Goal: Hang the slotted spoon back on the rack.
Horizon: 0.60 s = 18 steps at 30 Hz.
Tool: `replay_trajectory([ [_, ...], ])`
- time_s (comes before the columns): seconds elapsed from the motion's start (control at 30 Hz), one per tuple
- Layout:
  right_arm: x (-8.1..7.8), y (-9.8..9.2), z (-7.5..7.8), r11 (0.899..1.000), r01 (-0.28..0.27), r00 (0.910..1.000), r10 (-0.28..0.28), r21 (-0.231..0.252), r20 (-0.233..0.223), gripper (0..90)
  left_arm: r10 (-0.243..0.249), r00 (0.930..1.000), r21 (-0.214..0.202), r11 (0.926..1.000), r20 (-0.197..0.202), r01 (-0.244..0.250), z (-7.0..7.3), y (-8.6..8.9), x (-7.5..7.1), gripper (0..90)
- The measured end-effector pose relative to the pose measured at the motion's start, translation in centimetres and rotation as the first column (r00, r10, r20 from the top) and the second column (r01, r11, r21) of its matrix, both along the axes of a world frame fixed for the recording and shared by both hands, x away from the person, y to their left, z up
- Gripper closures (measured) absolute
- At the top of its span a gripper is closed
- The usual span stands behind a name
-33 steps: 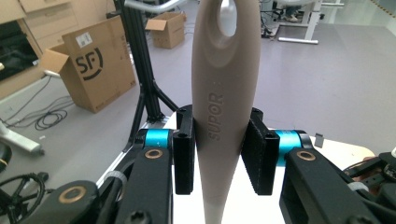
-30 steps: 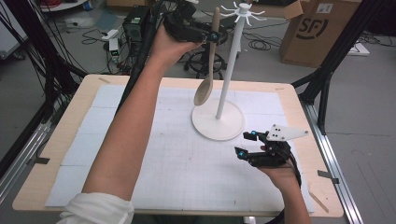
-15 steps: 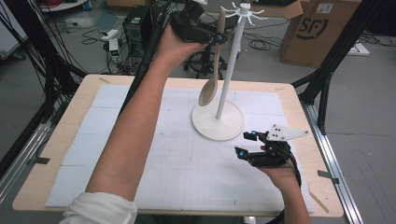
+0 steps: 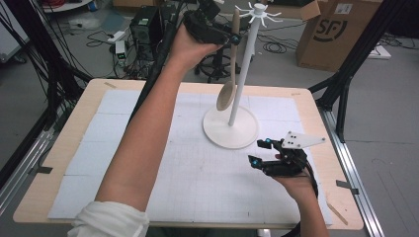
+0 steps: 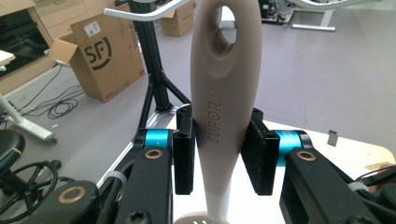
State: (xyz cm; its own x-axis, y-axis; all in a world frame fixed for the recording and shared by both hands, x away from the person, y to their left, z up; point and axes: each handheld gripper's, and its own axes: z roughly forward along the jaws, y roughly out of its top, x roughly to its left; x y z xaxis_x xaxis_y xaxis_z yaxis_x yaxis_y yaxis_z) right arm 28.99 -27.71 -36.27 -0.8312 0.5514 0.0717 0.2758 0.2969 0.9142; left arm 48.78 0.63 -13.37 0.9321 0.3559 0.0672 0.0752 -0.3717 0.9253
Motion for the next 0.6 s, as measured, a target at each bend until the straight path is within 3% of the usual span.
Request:
replay_trajectory([
  [0.13, 0.0, 0.0, 0.0, 1.0, 0.001, 1.0, -0.001, 0.001, -0.001, 33.0, 0.006, 0.9999, 0.026, 0.9996, -0.009, -0.006, -0.2, -0.4, 0.0, 67.8],
  [0.3, -0.1, -0.1, 0.0, 1.0, 0.002, 1.0, -0.002, 0.004, 0.003, 33.0, -0.002, 0.9998, 0.002, 1.0, -0.021, 0.002, -0.3, -0.4, 0.0, 66.9],
  [0.4, -0.1, -0.1, 0.0, 1.0, 0.003, 1.0, -0.003, 0.007, -0.001, 33.1, -0.006, 0.9996, -0.048, 0.9988, -0.027, 0.004, -0.1, -0.1, -0.2, 57.2],
  [0.5, -0.1, 0.0, 0.0, 1.0, 0.002, 1.0, -0.002, 0.007, 0.001, 33.1, 0.016, 0.9997, -0.034, 0.9993, -0.019, -0.016, 0.0, 0.3, -0.4, 50.6],
  [0.6, -0.1, 0.0, 0.0, 1.0, 0.001, 1.0, -0.001, 0.001, 0.004, 33.0, 0.019, 0.9991, -0.035, 0.9992, -0.038, -0.021, -0.5, 1.1, -0.4, 47.8],
])
